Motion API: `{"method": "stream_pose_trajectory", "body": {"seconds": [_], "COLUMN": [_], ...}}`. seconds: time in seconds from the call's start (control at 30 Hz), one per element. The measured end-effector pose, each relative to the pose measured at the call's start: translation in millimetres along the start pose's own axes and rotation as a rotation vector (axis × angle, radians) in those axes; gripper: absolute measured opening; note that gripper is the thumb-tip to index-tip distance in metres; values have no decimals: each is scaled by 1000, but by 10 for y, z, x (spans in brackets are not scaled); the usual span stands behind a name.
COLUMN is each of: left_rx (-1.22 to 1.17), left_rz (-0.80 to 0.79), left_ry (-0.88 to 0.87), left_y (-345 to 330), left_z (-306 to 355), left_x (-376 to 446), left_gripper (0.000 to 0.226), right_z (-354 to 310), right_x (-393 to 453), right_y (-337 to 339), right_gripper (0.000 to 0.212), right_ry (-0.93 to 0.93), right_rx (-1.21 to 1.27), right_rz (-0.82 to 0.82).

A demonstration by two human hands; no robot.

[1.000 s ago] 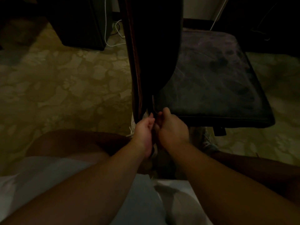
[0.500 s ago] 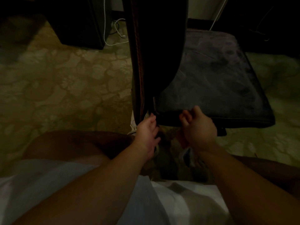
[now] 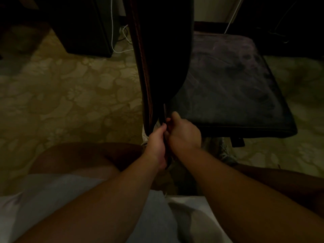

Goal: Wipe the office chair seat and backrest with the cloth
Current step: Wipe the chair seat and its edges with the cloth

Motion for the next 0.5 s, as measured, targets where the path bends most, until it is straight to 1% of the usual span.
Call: {"method": "stream_pose_trajectory", "body": {"seconds": [0.1, 0.23, 0.27, 0.4, 0.5], "left_rx": [-1, 58, 74, 76, 153], "left_rz": [24, 41, 50, 61, 112], "left_ry": [-19, -89, -93, -81, -77], "left_y": [20, -60, -91, -186, -161], "left_z": [22, 20, 6, -81, -21], "left_x": [6, 23, 27, 186, 264], "left_gripper": [40, 41, 44, 73, 82], "right_z": [-55, 163, 258, 582, 858], "right_x": [21, -4, -21, -85, -106], "right_y": [-15, 147, 207, 430, 603], "right_gripper": [19, 24, 25, 24, 23], "right_ry": [56, 59, 49, 22, -16], "right_rx": [-23, -66, -70, -74, -96], "right_rz": [2, 38, 58, 111, 104]}}
Point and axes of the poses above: each hand's wrist, its own x-axis towards the middle knuckle, its own y-axis out of the back of the hand, z = x × y, the point moved 10 cm from there along x, towards the middle knuckle, and after that the axes turned 6 degrees about x, right-handed, at the moved point
